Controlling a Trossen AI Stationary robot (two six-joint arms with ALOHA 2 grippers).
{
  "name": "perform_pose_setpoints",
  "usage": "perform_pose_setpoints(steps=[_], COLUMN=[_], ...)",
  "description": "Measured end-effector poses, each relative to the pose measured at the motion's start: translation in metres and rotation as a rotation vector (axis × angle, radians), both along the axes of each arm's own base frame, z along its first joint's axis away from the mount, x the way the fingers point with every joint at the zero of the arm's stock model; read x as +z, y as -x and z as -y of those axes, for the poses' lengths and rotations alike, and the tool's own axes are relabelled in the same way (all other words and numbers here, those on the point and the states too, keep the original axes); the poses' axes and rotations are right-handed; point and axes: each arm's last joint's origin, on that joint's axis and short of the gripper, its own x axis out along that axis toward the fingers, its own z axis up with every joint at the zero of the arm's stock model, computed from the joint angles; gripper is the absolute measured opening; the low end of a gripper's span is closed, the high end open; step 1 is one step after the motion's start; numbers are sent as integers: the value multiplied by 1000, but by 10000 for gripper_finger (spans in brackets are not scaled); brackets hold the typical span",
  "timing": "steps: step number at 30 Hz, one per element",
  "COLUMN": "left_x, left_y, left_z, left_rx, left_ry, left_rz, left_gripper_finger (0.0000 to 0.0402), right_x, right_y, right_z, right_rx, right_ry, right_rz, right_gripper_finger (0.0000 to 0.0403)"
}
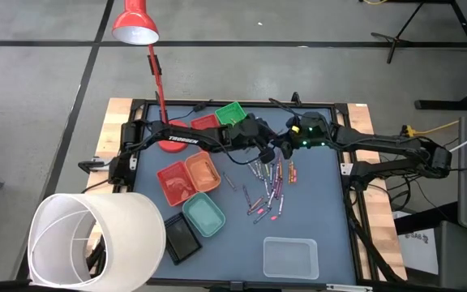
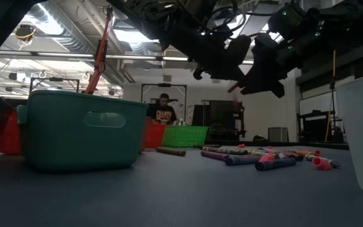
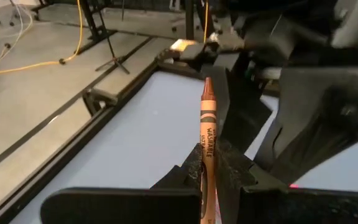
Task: Sort crayons
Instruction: Put the brown crayon into the orange bin
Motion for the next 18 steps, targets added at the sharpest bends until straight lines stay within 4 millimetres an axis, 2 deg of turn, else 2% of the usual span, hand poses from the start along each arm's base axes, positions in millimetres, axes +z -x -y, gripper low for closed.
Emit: perform_pose_setpoints(steps=[8, 18], left_x=[2, 2], left_y=[-1, 7], left_z=[0, -3], left_rx=[-11, -17], left_ry=[-4, -40], left_rz=[17, -95], left_gripper_finger=[5, 5], right_x=[2, -13], right_y=[-1, 9], right_z=[1, -5], right_rx=[0, 30], right_ry=[12, -85], right_rz=[27, -150], right_gripper_finger=[124, 124])
